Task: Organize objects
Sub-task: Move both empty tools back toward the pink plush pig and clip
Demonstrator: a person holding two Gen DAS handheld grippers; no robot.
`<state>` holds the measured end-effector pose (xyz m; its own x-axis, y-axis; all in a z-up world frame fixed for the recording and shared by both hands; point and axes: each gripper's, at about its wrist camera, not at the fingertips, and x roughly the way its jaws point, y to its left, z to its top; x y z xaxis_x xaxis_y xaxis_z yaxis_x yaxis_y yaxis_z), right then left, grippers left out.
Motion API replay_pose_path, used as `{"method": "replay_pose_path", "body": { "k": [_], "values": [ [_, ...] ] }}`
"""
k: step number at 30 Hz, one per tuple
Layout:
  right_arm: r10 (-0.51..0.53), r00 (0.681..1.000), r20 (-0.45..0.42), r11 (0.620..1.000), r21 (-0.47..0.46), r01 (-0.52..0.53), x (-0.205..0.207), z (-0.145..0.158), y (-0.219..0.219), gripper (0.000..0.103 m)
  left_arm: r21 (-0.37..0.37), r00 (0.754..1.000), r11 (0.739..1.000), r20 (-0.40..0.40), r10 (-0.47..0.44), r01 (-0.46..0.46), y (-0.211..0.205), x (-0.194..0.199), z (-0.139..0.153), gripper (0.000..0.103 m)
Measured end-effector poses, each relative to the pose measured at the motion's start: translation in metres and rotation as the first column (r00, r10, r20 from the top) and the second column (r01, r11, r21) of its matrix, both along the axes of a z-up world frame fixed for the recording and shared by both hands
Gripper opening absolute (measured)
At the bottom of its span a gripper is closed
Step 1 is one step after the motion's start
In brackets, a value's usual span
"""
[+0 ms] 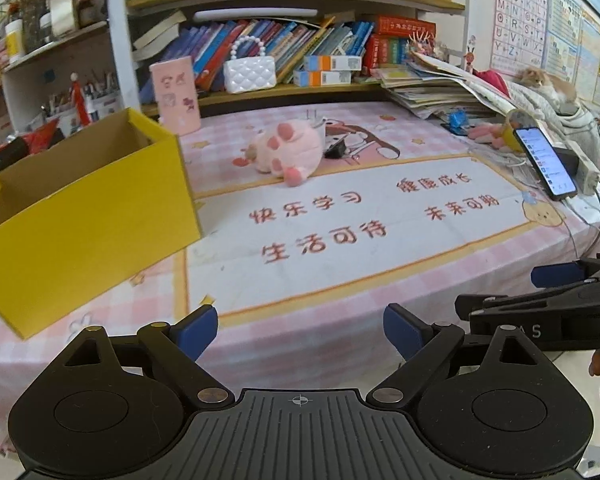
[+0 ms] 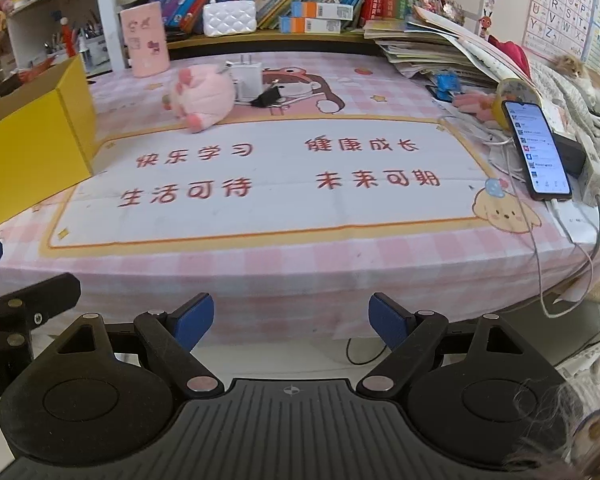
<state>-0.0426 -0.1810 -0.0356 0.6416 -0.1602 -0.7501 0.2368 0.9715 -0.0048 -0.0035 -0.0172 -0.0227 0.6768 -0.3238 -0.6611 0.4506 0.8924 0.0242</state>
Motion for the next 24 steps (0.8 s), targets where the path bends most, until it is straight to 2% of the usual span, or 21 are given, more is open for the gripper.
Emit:
{"method": "replay_pose_path", "body": {
  "k": [10, 17, 24],
  "values": [
    [0.034, 0.999, 0.008, 0.999, -0.027, -0.034, 0.041, 0.006, -0.033, 0.084, -0.01, 1.0, 1.0, 0.0, 0.004, -0.004, -0.037, 0.04, 0.004, 0.093],
    [0.094, 0.995, 0.017, 0.995, -0.026, -0.093, 0.077, 0.006, -0.053, 0.084, -0.05, 0.996, 0.995, -0.026, 0.083, -0.084, -0.053, 0.075, 0.005, 0.093],
    [0.161, 0.986, 0.049, 0.987, -0.026, -0.16, 0.114, 0.007, -0.073, 0.084, -0.062, 0.985, 0.983, -0.007, 0.175, -0.175, -0.065, 0.109, 0.013, 0.093]
  ]
}}
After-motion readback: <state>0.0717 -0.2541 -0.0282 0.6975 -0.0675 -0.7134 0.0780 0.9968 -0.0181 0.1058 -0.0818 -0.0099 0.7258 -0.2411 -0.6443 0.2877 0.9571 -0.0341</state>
